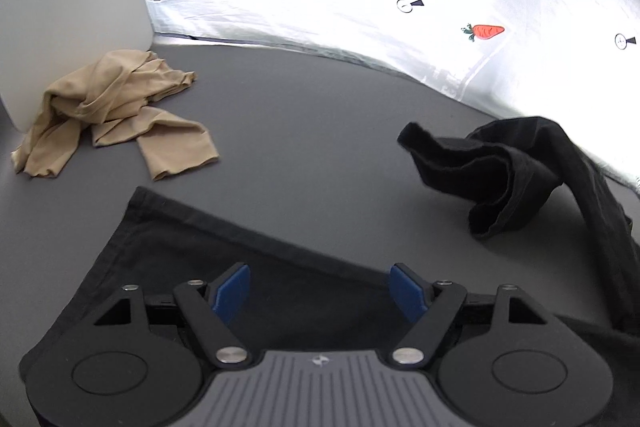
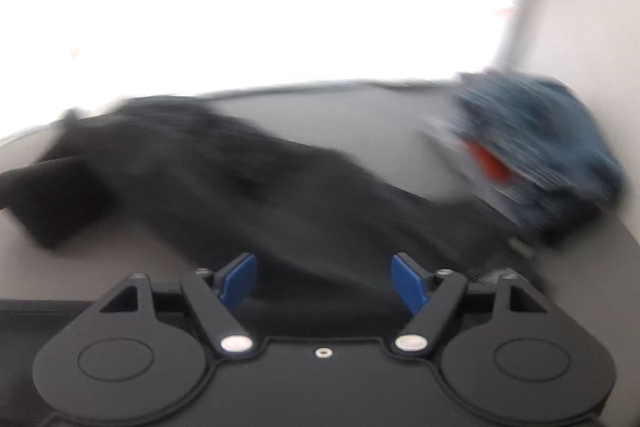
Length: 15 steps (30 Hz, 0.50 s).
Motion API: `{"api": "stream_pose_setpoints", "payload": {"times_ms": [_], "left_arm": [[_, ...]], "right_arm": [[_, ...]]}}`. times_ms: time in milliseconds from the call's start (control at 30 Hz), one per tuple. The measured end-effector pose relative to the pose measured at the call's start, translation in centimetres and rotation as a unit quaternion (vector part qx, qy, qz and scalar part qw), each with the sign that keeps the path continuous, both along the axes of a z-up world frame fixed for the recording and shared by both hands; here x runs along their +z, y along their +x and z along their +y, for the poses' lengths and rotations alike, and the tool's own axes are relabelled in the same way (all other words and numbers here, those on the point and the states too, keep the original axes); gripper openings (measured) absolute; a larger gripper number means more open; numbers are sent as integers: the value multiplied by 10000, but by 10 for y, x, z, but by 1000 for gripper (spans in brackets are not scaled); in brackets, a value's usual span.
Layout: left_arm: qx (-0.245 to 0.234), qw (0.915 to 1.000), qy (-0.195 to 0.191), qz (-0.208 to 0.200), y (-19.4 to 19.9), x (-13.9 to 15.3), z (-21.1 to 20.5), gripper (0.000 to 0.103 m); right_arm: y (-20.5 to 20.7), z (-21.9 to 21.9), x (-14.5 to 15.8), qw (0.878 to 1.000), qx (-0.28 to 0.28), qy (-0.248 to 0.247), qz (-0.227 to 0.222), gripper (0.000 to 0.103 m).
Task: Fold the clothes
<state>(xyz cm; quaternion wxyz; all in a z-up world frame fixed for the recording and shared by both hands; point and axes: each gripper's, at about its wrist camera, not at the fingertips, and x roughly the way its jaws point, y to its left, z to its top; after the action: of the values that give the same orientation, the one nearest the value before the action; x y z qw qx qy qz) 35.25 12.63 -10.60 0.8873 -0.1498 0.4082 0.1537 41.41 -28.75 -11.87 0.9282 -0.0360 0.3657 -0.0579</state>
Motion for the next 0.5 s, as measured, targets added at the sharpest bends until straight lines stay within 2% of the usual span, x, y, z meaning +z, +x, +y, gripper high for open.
{"api": "stream_pose_setpoints", "payload": {"times_ms": [100,167,267,400,467,500], "left_arm": [[-47,9985,-510,-165,40,4,10,83],[-79,9967,-784,-201,68,3,14,83],[-176,9948,-972,-242,105,-2,16,83],[-242,9944,-1000,-232,134,-15,15,83],[-185,9952,-942,-167,138,-20,14,83],[-153,9958,-888,-151,138,-21,14,83]], "right_arm": [[54,74,4,9919,1176,-425,-210,79],[89,119,6,9798,1792,-813,-358,80],[140,174,7,9604,2472,-1199,-453,81],[195,224,-26,9218,3481,-1674,323,81],[209,243,-49,8973,3827,-2035,841,49],[205,233,-31,9108,3646,-1861,538,23]]}}
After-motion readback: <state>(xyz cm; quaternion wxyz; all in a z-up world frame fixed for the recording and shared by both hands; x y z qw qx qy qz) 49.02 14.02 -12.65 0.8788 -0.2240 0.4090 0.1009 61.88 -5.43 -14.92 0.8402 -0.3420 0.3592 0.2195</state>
